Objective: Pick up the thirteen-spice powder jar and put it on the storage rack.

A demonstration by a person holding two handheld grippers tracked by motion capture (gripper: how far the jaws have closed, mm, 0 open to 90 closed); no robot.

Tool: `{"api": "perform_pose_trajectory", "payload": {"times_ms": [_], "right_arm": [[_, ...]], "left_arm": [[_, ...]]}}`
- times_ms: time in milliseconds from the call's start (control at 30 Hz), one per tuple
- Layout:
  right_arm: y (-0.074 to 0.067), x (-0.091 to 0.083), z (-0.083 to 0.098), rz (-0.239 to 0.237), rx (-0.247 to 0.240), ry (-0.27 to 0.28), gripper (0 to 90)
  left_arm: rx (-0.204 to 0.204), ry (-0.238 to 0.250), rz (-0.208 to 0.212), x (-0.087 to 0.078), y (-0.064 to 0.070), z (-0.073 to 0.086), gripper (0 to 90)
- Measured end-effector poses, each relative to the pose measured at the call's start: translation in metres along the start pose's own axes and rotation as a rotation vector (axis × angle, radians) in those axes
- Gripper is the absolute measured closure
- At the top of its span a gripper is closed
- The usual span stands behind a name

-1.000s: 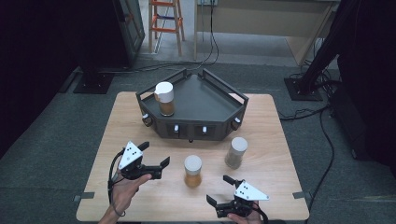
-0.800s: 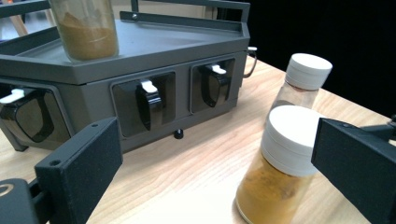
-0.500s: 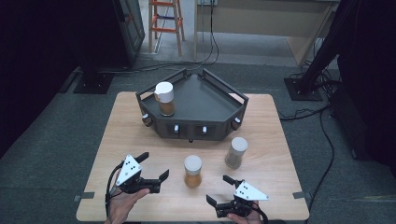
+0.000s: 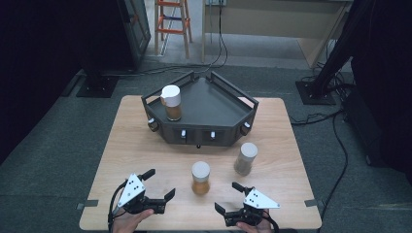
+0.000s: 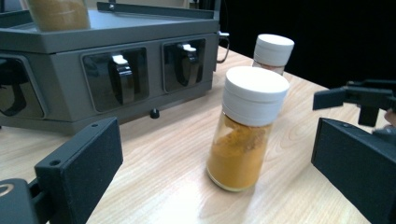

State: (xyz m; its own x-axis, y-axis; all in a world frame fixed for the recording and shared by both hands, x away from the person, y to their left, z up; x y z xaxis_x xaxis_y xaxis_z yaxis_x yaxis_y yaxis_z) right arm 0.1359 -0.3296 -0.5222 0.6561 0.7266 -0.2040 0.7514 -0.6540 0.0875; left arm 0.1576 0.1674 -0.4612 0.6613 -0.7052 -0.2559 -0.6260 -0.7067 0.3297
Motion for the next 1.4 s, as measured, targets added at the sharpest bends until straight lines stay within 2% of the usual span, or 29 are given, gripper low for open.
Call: {"api": "perform_pose_trajectory", "payload": {"times_ms": [533,600,867,1100,1400], "right_arm": [[0.000,0.000,0.000,-0.002,0.000,0.000,1.5],[0.001,0.000,0.000,-0.002,0.000,0.001,1.5],[0.001,0.000,0.001,-0.001,0.002,0.002,1.5],[0.001,0.001,0.001,-0.002,0.004,0.001,1.5],[0.001,-0.001,0.001,0.002,0.006,0.004,1.5]], "left_arm": [[-0.009,-0.002,0.014,-0.008,0.001,0.026,1.9],[0.003,0.001,0.012,-0.009,0.002,0.029,1.9],[-0.003,0.009,0.017,-0.013,0.003,0.041,1.9],[0.011,0.022,0.009,-0.018,0.003,0.049,1.8],[-0.013,0.017,0.008,-0.017,-0.001,0.059,1.9]]}}
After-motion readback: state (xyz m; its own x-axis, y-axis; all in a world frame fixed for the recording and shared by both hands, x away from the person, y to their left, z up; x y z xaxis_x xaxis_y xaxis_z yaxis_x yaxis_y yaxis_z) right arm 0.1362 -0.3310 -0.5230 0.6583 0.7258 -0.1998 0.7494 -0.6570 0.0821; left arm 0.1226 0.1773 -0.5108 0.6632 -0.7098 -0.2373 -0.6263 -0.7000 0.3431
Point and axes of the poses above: each handheld gripper's, and its own axes: x roughly forward along the jaws, z roughly out of its underside, y roughly to its right, the point moved 4 cm from there along x, roughly forward along the jaws, and after that the axes turned 15 degrees about -x, right-handed, at the moved point
